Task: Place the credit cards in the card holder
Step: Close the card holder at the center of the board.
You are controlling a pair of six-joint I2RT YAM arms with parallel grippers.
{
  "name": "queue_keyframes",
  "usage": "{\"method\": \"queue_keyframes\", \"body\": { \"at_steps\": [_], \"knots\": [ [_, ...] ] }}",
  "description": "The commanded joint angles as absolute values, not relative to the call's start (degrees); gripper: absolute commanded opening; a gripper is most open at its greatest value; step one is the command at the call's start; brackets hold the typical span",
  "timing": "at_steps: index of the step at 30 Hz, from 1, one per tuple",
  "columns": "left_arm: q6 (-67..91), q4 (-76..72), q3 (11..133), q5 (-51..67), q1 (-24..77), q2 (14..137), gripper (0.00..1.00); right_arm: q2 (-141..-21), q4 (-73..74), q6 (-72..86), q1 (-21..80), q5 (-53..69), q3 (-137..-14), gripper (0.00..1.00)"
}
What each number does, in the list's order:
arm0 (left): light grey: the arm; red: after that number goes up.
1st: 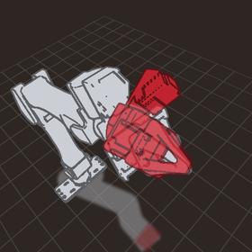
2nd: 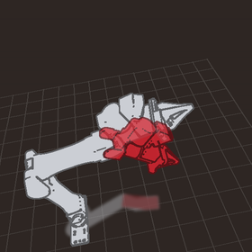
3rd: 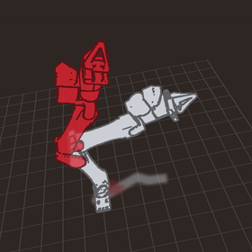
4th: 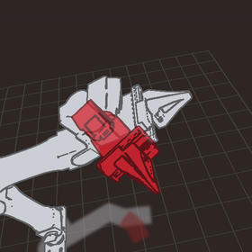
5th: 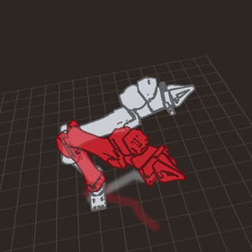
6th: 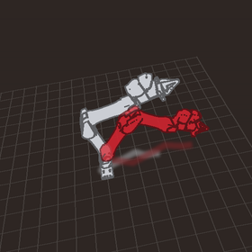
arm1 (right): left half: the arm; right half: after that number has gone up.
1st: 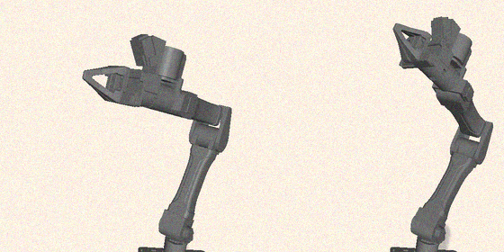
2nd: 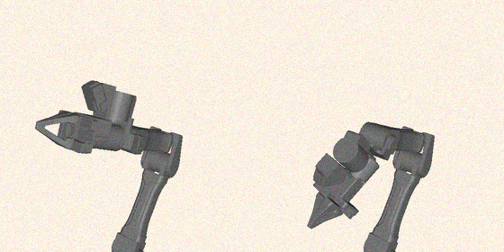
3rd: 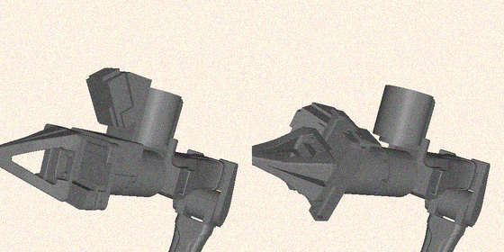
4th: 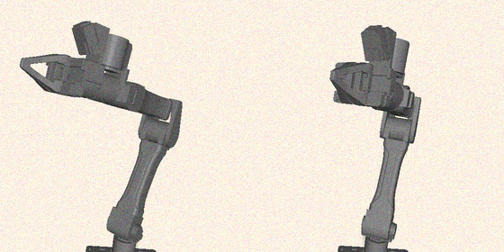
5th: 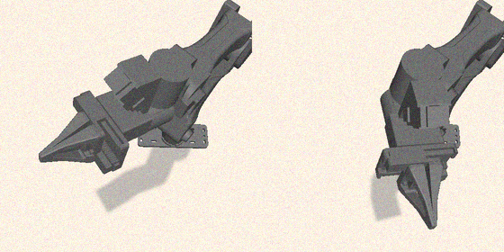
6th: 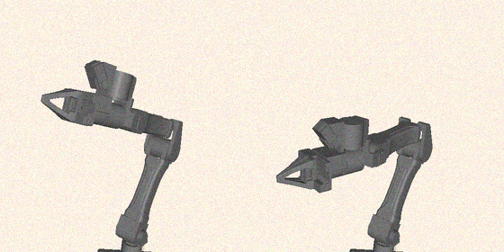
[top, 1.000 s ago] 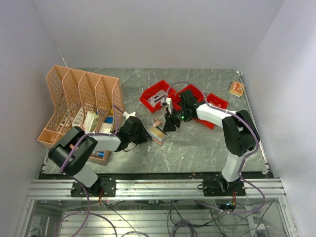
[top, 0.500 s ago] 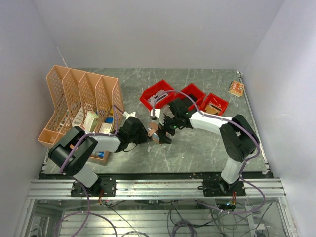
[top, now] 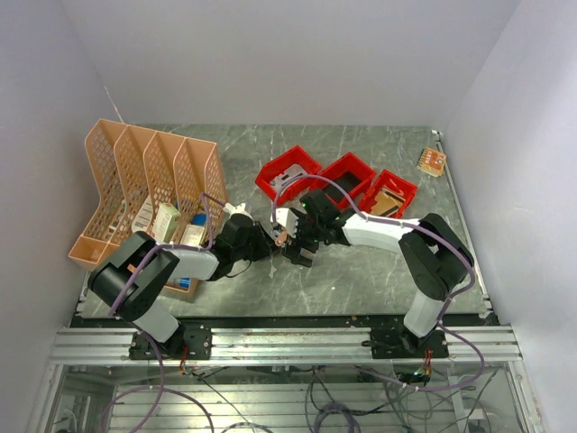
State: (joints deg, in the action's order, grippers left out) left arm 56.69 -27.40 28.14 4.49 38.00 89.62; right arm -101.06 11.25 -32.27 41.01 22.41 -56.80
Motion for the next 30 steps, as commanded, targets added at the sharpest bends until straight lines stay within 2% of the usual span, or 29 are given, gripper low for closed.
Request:
{"method": "queue_keyframes", "body": {
  "at_steps": [1,13,16,18,23,28,30],
  "knots": [
    [59.44,-36.33,28.22,6.6,37.62,90.15,0.29,-100.55,11.33,-31.77,42.9,21.53,-55.76,1.0],
    [62.85,-42.74,29.28,8.32,37.22,93.66,0.28,-101.71,11.99,-28.34,43.86,20.64,-57.13,1.0],
    [63.33,-43.92,29.13,8.69,37.11,93.95,0.28,-101.45,10.6,-27.86,43.79,18.15,-57.04,0.95],
    [63.53,-44.46,29.07,8.79,37.09,93.72,0.29,-101.26,10.29,-27.6,43.62,17.36,-57.08,0.87],
    [62.69,-42.38,28.94,7.81,36.87,91.34,0.29,-100.64,11.56,-27.55,41.75,19.21,-57.13,0.52],
    [59.09,-35.8,28.47,5.36,36.91,84.24,0.32,-99.95,13.89,-27.79,37.27,26.64,-59.0,0.32],
    [57.07,-31.45,28.33,3.87,36.91,80.01,0.36,-100.54,15.77,-27.72,35.5,31.82,-59.82,0.24]
  ]
}}
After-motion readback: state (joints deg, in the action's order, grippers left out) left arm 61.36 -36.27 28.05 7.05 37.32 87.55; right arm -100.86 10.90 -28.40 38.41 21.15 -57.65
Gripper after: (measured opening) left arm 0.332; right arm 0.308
